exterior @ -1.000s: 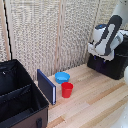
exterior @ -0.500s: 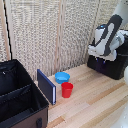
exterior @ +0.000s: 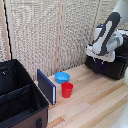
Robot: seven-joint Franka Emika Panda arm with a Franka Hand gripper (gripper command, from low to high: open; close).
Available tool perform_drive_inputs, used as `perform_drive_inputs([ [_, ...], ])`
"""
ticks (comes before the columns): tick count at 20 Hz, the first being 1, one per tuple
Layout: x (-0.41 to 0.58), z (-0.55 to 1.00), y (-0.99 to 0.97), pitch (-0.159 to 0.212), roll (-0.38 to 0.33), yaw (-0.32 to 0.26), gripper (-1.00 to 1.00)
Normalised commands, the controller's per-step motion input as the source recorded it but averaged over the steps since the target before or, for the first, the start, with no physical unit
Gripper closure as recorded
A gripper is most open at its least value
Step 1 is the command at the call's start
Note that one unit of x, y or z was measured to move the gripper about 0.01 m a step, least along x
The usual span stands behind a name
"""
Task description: Please move the gripper into proximity with the fryer handle. Once close enough, gingerly grasp the handle and gently tug the fryer basket open in your direction.
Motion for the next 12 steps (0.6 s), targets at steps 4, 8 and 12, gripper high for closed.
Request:
perform_drive_inputs([
  [4,-0.035,0.02,0.99,-0.035,-0.006,-0.001,1.0],
  [8,0.183,-0.05,0.92,-0.06,-0.009,-0.075,1.0],
  [12,0.399,-0.17,0.71,-0.003,-0.009,-0.102,1.0],
])
